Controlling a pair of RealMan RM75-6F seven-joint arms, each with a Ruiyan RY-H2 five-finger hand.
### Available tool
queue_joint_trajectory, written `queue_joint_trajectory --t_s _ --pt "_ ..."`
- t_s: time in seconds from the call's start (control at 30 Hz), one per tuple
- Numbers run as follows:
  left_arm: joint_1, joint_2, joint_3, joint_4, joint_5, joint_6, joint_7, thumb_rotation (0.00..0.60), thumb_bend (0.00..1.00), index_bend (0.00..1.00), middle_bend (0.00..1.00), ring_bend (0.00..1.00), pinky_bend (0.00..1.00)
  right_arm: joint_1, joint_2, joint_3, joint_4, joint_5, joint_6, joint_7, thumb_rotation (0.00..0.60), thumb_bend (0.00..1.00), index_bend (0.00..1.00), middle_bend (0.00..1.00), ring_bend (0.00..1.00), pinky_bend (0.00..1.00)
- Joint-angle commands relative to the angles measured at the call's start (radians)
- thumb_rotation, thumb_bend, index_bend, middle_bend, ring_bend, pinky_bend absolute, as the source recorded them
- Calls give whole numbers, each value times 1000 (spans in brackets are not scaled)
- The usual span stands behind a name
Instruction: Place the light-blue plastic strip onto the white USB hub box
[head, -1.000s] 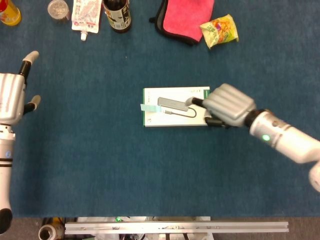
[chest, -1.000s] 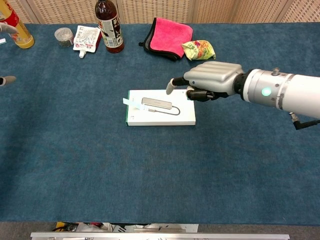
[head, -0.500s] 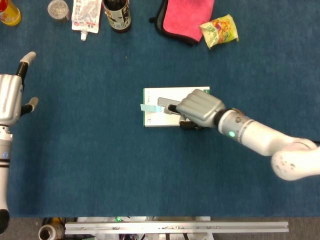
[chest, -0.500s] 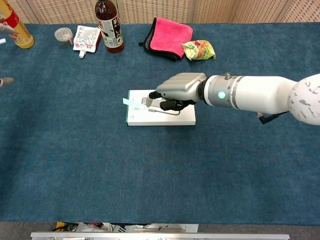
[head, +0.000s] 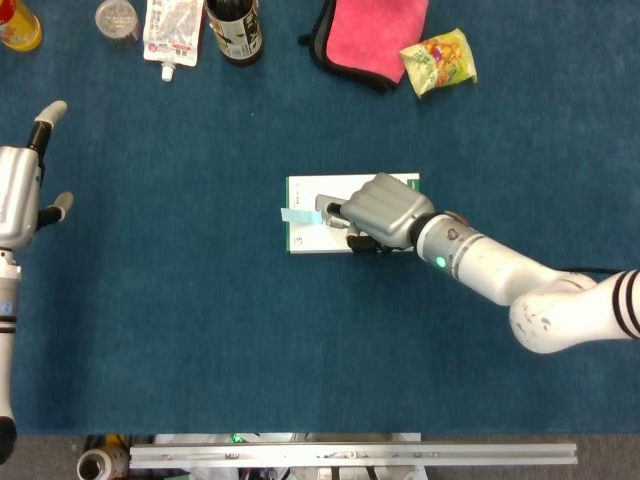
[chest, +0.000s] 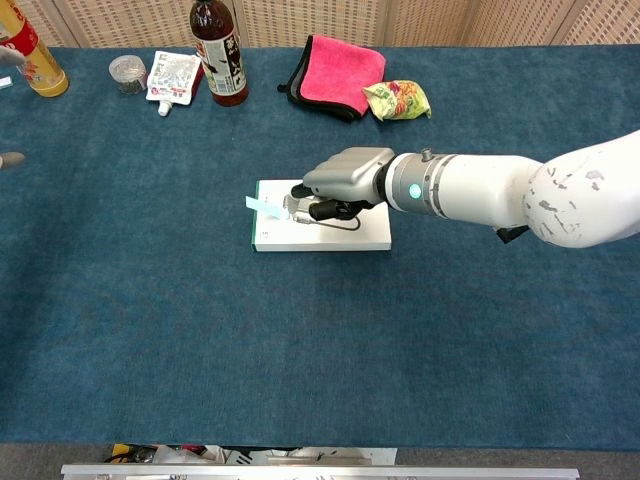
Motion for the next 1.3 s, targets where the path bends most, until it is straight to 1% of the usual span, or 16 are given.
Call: queue_joint_trajectory --t_s 0.03,0.17,0.37,0.53,0.9,1.3 --pt "-1 0 -1 -1 0 0 -1 600 135 168 948 921 1000 7 -6 -8 7 4 2 4 0 1000 207 1000 1000 1000" --pt "-1 0 -1 -3 -2 0 -1 600 135 168 948 920 1000 14 -5 -14 6 9 7 15 0 1000 207 1000 1000 1000" --pt "0 4 -2 -7 -5 0 -2 600 135 168 948 920 1000 15 11 -7 -22 -7 25 40 0 1000 207 1000 1000 1000" --pt "1 6 -2 -11 -5 2 -4 600 135 168 948 921 1000 25 -5 -8 -2 -9 17 50 0 1000 207 1000 1000 1000" --pt "1 7 -1 -8 -11 -5 -16 600 135 168 948 920 1000 58 -37 -31 35 24 6 44 0 1000 207 1000 1000 1000" --pt "6 10 0 -11 -9 3 -22 600 135 168 948 920 1000 67 -25 -49 15 42 26 48 0 1000 207 1000 1000 1000"
